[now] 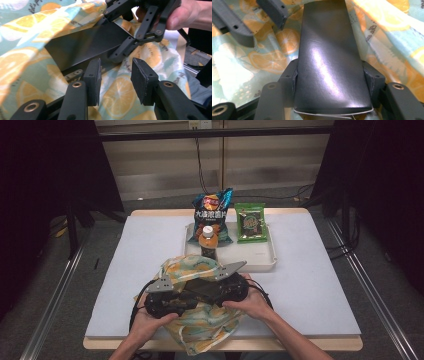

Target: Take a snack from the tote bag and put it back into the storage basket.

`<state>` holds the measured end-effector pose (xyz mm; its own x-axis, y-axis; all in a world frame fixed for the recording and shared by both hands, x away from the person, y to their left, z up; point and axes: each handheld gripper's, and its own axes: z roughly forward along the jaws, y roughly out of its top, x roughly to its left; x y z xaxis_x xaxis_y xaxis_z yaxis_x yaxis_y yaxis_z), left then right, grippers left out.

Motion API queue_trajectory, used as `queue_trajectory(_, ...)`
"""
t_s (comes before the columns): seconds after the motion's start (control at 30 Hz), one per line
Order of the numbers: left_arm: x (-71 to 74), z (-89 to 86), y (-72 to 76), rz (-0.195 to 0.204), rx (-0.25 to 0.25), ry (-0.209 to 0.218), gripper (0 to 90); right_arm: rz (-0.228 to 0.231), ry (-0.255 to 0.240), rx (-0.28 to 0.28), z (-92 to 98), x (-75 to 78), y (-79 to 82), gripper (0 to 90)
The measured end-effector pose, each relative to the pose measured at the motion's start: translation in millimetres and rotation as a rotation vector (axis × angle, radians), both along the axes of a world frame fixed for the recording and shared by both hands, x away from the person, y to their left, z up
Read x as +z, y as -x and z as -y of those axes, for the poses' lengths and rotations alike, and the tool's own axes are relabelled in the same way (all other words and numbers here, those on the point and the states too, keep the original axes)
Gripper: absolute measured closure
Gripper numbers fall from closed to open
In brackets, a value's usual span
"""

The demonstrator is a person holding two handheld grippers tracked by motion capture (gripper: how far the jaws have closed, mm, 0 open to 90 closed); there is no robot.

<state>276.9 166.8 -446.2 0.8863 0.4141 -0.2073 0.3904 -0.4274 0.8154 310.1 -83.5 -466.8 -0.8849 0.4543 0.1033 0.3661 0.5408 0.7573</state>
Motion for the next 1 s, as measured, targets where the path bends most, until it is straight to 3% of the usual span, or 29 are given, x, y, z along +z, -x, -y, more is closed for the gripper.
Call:
queue_trajectory(0.17, 4.4, 9.0, 7.8, 0.002, -0.034, 0.016, 60.2, -0.010, 0.001, -0.006, 0.4, 5.1, -3.2, 42.9)
queue_trajectory(0.47, -3.5, 31.7, 12.0, -0.010, -0.101, -0.026, 58.2, -0.025, -0.017, -0.027, -0.4, 16.2, -5.5, 43.0)
queue_trajectory(0.5, -3.5, 32.8, 12.1, -0.007, -0.100, -0.049, 58.2, -0.023, -0.022, -0.034, -1.0, 18.2, -6.0, 43.0)
queue_trajectory(0.53, -5.1, 33.8, 11.7, -0.008, -0.101, -0.034, 58.2, -0.024, -0.024, -0.032, -1.7, 20.4, -6.0, 43.0)
queue_trajectory(0.83, -6.2, 23.4, 5.5, -0.017, -0.060, -0.054, 62.5, -0.029, -0.041, -0.037, -4.4, 35.6, -5.6, 43.0)
queue_trajectory(0.93, -7.5, 21.2, 3.9, -0.023, -0.021, -0.088, 62.5, -0.030, -0.043, -0.035, -3.1, 39.6, -4.9, 43.0)
queue_trajectory(1.0, -6.0, 19.5, 3.6, -0.028, -0.018, -0.067, 62.4, -0.026, -0.044, -0.036, -2.4, 41.5, -4.3, 43.0)
